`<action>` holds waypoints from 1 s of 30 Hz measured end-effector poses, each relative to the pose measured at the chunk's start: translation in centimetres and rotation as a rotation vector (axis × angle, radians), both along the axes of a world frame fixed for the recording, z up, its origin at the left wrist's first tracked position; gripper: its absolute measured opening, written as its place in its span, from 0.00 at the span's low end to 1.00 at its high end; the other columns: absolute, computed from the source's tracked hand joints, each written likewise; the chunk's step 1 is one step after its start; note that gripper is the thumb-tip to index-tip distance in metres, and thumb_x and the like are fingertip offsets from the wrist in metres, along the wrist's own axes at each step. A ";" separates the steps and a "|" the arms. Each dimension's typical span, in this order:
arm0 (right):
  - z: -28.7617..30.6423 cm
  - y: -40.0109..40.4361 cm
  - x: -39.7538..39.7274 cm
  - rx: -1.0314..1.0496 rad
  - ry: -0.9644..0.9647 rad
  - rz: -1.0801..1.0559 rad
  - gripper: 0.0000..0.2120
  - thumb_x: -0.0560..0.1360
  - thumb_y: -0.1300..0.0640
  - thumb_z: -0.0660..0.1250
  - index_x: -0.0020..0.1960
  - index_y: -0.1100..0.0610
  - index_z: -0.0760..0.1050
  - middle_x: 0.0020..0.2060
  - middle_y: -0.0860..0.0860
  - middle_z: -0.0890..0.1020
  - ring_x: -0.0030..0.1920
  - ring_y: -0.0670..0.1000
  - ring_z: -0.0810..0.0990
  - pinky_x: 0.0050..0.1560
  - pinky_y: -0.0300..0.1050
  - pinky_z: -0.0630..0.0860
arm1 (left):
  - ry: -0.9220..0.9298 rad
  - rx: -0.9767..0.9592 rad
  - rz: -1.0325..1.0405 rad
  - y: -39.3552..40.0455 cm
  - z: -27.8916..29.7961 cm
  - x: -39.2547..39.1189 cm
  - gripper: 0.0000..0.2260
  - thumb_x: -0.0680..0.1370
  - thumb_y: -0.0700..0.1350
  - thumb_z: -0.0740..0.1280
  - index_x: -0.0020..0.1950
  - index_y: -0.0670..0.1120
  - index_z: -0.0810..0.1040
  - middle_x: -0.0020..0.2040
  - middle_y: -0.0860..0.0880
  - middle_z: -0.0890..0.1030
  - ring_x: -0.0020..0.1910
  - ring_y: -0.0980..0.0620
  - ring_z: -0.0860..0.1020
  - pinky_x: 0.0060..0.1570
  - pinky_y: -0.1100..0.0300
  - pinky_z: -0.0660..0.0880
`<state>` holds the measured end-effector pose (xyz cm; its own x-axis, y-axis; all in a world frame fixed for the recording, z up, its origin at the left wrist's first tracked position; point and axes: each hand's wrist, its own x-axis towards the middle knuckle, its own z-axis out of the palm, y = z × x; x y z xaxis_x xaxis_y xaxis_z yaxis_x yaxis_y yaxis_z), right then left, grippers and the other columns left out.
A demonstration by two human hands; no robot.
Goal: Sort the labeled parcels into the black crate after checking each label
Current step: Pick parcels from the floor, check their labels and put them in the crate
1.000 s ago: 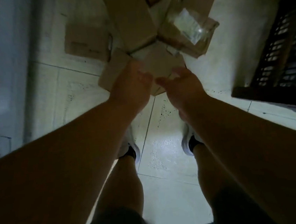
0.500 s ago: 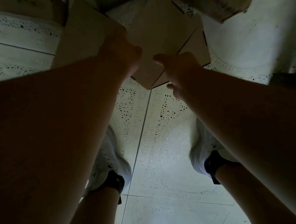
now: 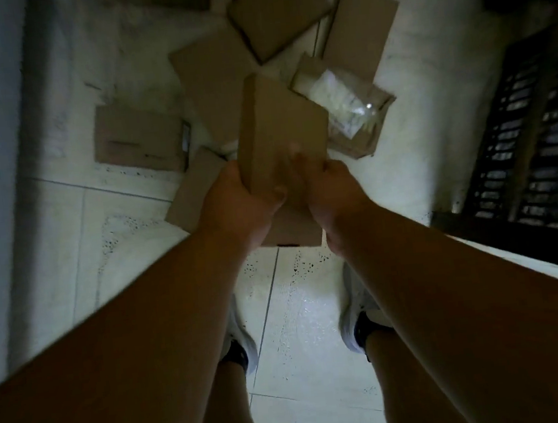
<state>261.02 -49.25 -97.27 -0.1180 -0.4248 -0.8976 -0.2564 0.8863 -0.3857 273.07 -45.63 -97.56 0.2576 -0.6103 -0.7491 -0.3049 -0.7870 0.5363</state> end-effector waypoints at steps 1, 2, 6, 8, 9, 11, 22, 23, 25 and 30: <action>3.1 -0.6 0.3 -0.056 -0.018 0.022 0.50 0.60 0.24 0.64 0.73 0.53 0.66 0.63 0.52 0.78 0.58 0.58 0.80 0.57 0.60 0.79 | -0.019 -0.041 0.018 -0.5 3.2 0.1 0.25 0.73 0.53 0.75 0.67 0.53 0.72 0.46 0.61 0.76 0.40 0.65 0.73 0.33 0.70 0.68; 6.4 -1.3 0.6 -0.102 -0.039 0.037 0.52 0.58 0.23 0.64 0.73 0.52 0.66 0.65 0.51 0.78 0.59 0.57 0.79 0.58 0.60 0.79 | -0.044 -0.084 0.027 -1.3 6.5 0.2 0.23 0.73 0.53 0.75 0.66 0.53 0.73 0.44 0.62 0.76 0.39 0.65 0.73 0.33 0.70 0.69; 21.2 -5.3 2.1 -0.241 -0.118 0.028 0.45 0.65 0.29 0.71 0.74 0.52 0.66 0.67 0.52 0.77 0.62 0.55 0.79 0.61 0.58 0.78 | -0.081 -0.225 0.024 -5.3 21.2 0.8 0.20 0.74 0.55 0.73 0.62 0.53 0.73 0.51 0.53 0.81 0.49 0.49 0.80 0.49 0.50 0.80; 29.3 -5.7 2.9 -0.329 -0.154 0.056 0.44 0.66 0.32 0.72 0.75 0.52 0.66 0.67 0.52 0.78 0.63 0.55 0.79 0.62 0.59 0.77 | -0.089 -0.299 0.017 -5.5 29.4 1.7 0.21 0.75 0.55 0.72 0.64 0.53 0.71 0.55 0.53 0.81 0.53 0.48 0.80 0.54 0.51 0.79; 33.0 -5.5 3.4 -0.370 -0.174 0.078 0.44 0.66 0.32 0.73 0.75 0.52 0.66 0.67 0.51 0.77 0.64 0.55 0.79 0.63 0.59 0.77 | -0.087 -0.332 0.034 -5.1 33.3 2.2 0.21 0.75 0.54 0.71 0.66 0.53 0.70 0.55 0.55 0.80 0.54 0.49 0.80 0.53 0.53 0.78; 39.3 -5.0 4.3 -0.454 -0.197 0.107 0.46 0.66 0.32 0.73 0.76 0.51 0.63 0.68 0.50 0.76 0.65 0.53 0.77 0.63 0.57 0.77 | -0.109 -0.411 0.059 -4.3 39.4 3.1 0.22 0.75 0.53 0.70 0.67 0.54 0.69 0.51 0.59 0.76 0.53 0.52 0.78 0.49 0.59 0.74; 70.8 -2.9 12.4 -0.973 -0.418 0.362 0.47 0.56 0.34 0.77 0.70 0.52 0.69 0.60 0.48 0.82 0.56 0.48 0.83 0.53 0.53 0.83 | -0.303 -1.094 -0.078 -1.0 68.3 9.5 0.20 0.79 0.46 0.65 0.71 0.48 0.70 0.63 0.49 0.79 0.62 0.51 0.78 0.58 0.57 0.76; 71.8 -2.7 12.7 -1.028 -0.396 0.321 0.38 0.60 0.38 0.78 0.65 0.53 0.74 0.54 0.49 0.84 0.50 0.48 0.85 0.49 0.53 0.84 | -0.224 -1.149 -0.099 -0.4 69.4 9.7 0.20 0.79 0.43 0.66 0.70 0.52 0.70 0.62 0.55 0.79 0.61 0.54 0.78 0.58 0.57 0.77; 73.1 -2.4 13.0 -1.123 -0.339 0.250 0.20 0.68 0.47 0.76 0.56 0.52 0.78 0.46 0.50 0.86 0.43 0.49 0.86 0.43 0.56 0.85 | -0.172 -1.211 -0.144 0.8 70.8 10.4 0.20 0.78 0.41 0.68 0.66 0.58 0.70 0.58 0.68 0.76 0.58 0.67 0.76 0.54 0.67 0.77; 74.2 -1.7 12.8 -1.070 -0.415 0.174 0.11 0.75 0.57 0.70 0.57 0.51 0.77 0.48 0.49 0.86 0.45 0.51 0.87 0.43 0.57 0.85 | -0.331 -1.122 0.149 2.9 71.4 13.3 0.15 0.79 0.48 0.68 0.64 0.55 0.73 0.58 0.57 0.73 0.53 0.66 0.75 0.45 0.71 0.75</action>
<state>273.86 -50.95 -23.08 0.2354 -0.9716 -0.0259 -0.0209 0.0215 -0.9995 286.36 -42.73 -26.14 0.4633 -0.8323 0.3043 -0.5042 0.0348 0.8629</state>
